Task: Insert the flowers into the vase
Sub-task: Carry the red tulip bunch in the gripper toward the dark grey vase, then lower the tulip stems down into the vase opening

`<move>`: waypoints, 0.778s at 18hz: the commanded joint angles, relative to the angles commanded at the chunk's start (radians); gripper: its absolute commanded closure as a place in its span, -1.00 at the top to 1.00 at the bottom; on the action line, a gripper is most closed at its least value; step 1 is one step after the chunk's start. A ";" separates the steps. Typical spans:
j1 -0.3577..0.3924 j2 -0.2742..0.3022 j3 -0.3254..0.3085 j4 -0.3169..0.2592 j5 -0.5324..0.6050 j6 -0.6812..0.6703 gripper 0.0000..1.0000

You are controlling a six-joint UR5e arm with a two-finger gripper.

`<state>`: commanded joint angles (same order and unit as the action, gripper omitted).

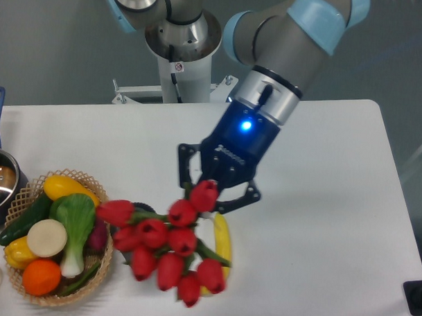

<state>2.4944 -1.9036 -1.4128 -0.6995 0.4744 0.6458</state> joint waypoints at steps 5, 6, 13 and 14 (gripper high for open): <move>-0.032 -0.012 0.000 0.006 -0.065 0.002 -0.91; -0.038 -0.020 0.000 0.008 -0.065 0.005 -0.91; -0.061 -0.055 -0.009 0.012 -0.103 0.008 -0.85; -0.063 -0.057 -0.015 0.012 -0.103 0.008 -0.85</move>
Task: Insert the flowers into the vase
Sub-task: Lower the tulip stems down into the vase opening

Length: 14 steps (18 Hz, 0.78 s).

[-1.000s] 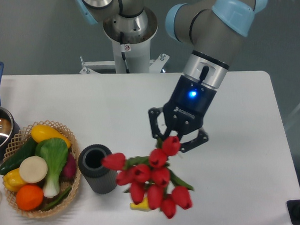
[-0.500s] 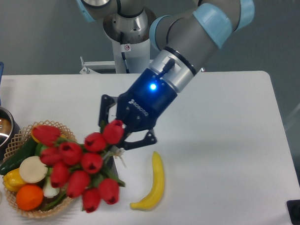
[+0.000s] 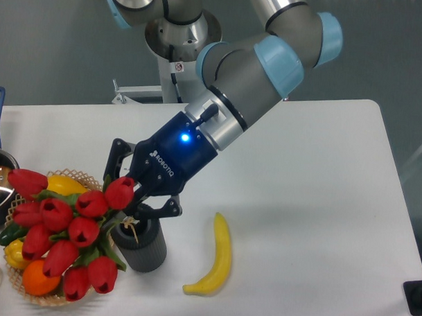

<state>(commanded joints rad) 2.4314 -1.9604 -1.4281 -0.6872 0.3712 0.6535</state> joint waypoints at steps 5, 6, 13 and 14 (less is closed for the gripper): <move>0.005 -0.011 -0.052 0.000 0.009 0.020 -0.84; 0.005 -0.009 -0.070 0.000 0.012 0.047 -0.84; 0.005 -0.012 -0.150 -0.002 0.074 0.143 -0.78; 0.003 -0.012 -0.167 0.000 0.084 0.150 -0.77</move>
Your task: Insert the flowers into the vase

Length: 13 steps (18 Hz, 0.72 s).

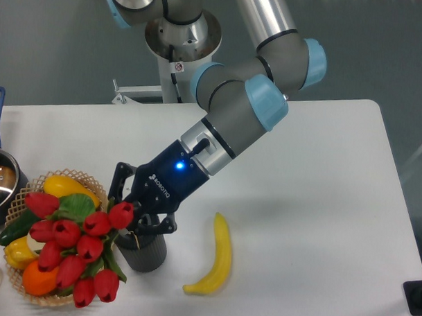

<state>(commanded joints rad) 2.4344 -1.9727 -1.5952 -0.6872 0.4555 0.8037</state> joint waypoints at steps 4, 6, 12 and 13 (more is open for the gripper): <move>0.000 0.008 -0.086 0.000 0.040 0.066 -0.70; 0.002 0.009 -0.104 0.000 0.040 0.075 -0.63; 0.002 0.008 -0.121 -0.002 0.069 0.075 -0.18; 0.002 0.008 -0.129 -0.002 0.069 0.075 -0.04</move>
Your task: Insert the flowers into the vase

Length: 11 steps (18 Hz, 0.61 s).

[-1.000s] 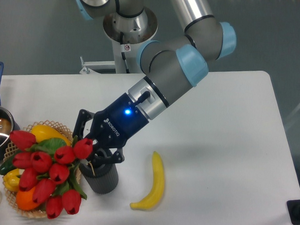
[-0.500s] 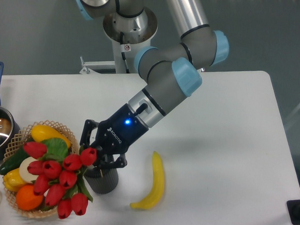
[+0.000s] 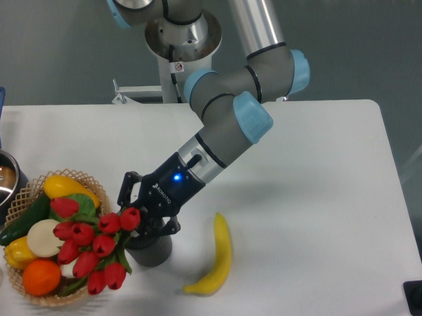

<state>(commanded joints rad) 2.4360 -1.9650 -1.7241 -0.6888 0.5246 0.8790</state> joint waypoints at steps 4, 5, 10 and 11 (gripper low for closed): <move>0.024 0.032 -0.047 0.000 0.002 0.002 0.35; 0.035 0.052 -0.067 0.000 0.002 0.002 0.50; 0.090 0.133 -0.147 -0.003 0.003 -0.002 0.99; 0.109 0.150 -0.159 -0.005 0.003 -0.002 0.99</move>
<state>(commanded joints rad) 2.5447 -1.8149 -1.8836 -0.6933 0.5277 0.8774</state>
